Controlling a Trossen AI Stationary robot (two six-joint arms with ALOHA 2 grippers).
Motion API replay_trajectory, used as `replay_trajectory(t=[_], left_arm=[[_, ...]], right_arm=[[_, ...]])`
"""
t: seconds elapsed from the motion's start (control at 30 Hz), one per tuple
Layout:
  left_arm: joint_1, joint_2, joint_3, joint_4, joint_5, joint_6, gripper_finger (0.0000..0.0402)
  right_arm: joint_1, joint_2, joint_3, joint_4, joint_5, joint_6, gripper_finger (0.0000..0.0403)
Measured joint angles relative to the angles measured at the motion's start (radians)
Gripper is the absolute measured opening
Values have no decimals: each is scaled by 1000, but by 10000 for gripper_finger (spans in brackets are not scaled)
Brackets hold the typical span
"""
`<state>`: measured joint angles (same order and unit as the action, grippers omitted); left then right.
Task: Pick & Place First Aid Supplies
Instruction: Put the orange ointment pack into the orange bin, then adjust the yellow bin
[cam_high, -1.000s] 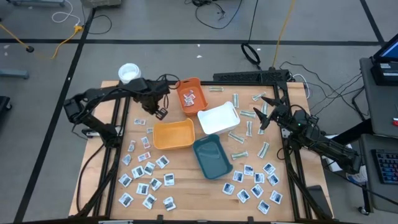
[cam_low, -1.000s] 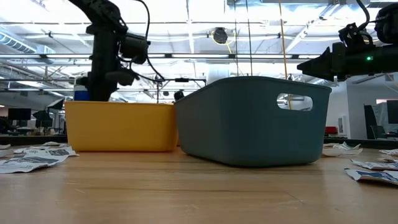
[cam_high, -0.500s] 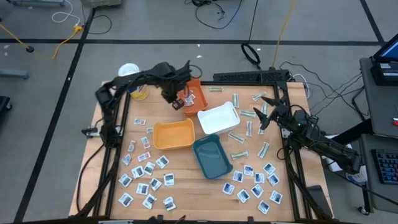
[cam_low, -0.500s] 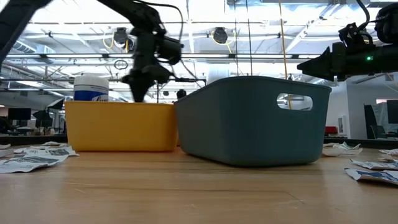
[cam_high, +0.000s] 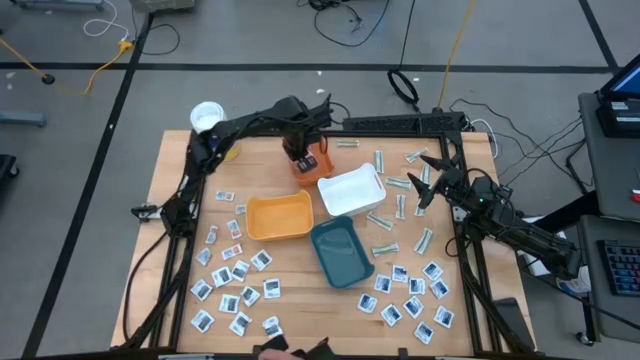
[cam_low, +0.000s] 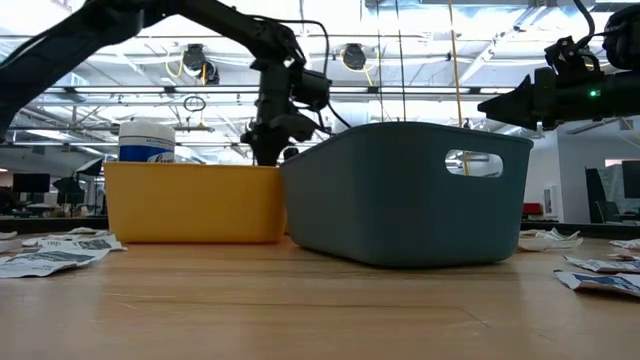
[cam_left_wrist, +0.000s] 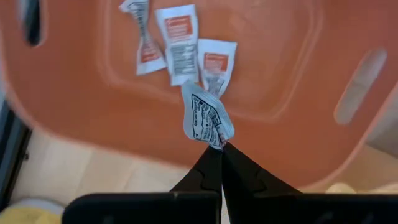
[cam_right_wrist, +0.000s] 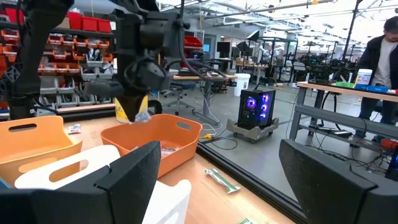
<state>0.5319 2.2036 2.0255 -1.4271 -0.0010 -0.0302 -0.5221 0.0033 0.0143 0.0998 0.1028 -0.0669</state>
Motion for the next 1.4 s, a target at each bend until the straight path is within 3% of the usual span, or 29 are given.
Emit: replay_trajectory(t=[0.23, 0.37, 0.5, 0.73, 0.87, 1.17, 1.4], left_arm=[[-20, 43, 1, 47, -4, 28, 4], [-28, 45, 2, 76, -8, 36, 33], [-32, 45, 2, 76, -8, 45, 90], [-35, 38, 1, 57, -9, 54, 224], [-33, 3, 1, 18, -9, 38, 266], [-32, -66, -12, -39, 45, -5, 285], [-67, -299, -300, 65, 141, -21, 285]], right_arm=[[0, 0, 0, 0, 0, 0, 322], [0, 0, 0, 0, 0, 0, 322], [0, 0, 0, 0, 0, 0, 322], [0, 0, 0, 0, 0, 0, 322], [0, 0, 0, 0, 0, 0, 322], [0, 0, 0, 0, 0, 0, 322], [0, 0, 0, 0, 0, 0, 322]])
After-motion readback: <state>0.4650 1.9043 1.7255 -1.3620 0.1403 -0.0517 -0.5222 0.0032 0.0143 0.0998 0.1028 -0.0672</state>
